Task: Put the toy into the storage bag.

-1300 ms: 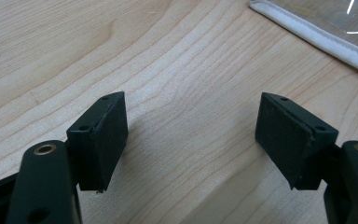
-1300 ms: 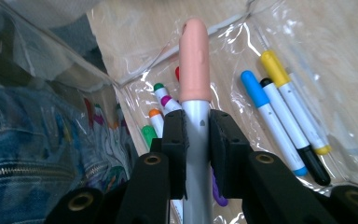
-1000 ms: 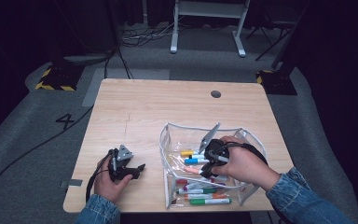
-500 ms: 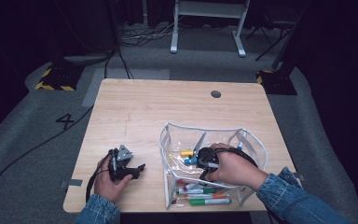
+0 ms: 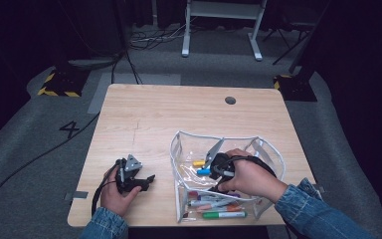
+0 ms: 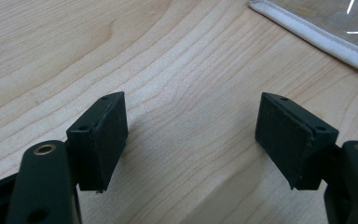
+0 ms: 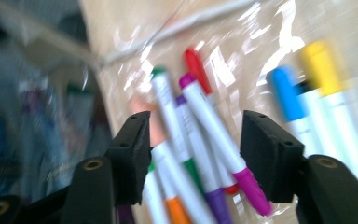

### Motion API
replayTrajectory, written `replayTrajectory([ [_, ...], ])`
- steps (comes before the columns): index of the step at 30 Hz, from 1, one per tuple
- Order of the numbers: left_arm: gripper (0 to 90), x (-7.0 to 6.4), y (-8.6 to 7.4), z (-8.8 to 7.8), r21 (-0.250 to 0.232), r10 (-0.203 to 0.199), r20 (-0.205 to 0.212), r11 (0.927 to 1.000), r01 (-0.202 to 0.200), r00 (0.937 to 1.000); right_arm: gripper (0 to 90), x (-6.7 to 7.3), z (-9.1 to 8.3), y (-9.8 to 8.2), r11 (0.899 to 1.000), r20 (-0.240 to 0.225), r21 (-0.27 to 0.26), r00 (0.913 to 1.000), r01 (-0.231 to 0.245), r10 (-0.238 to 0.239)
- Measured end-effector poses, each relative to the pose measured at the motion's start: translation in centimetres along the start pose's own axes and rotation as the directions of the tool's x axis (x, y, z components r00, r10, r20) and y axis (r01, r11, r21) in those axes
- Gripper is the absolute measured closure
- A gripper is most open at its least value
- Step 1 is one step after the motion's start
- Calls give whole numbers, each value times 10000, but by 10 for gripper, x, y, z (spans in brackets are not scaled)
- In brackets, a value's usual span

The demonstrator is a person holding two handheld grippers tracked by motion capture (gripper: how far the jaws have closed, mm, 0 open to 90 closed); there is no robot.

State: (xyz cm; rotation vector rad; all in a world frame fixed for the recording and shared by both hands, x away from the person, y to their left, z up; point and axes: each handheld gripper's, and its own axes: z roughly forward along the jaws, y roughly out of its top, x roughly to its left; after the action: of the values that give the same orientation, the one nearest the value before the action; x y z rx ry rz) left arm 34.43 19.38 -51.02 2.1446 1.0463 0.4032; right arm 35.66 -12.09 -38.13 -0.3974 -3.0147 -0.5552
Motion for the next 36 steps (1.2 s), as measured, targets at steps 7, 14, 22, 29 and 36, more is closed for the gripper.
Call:
replayTrajectory([
  [7,257,0,0,0,21,10,28,10000,-10,10000,416,-6,-43,-9,9807,1018,-1904,9927,-450,653],
  [14,257,0,0,0,-5,-52,21,10000,52,10000,434,-13,-88,-32,9395,1747,-3289,9716,-954,1599],
  [22,257,0,0,0,-6,1,9,10000,-1,10000,449,-26,-121,-66,9010,2409,-3998,9292,-1682,2803],
  [29,257,0,0,0,3,4,0,10000,-4,10000,458,-39,-142,-97,8634,2758,-4491,8835,-2300,3787],
  [36,257,0,0,0,3,10,-5,10000,-10,10000,467,-55,-150,-128,8099,2908,-5009,8220,-3053,4897],
])
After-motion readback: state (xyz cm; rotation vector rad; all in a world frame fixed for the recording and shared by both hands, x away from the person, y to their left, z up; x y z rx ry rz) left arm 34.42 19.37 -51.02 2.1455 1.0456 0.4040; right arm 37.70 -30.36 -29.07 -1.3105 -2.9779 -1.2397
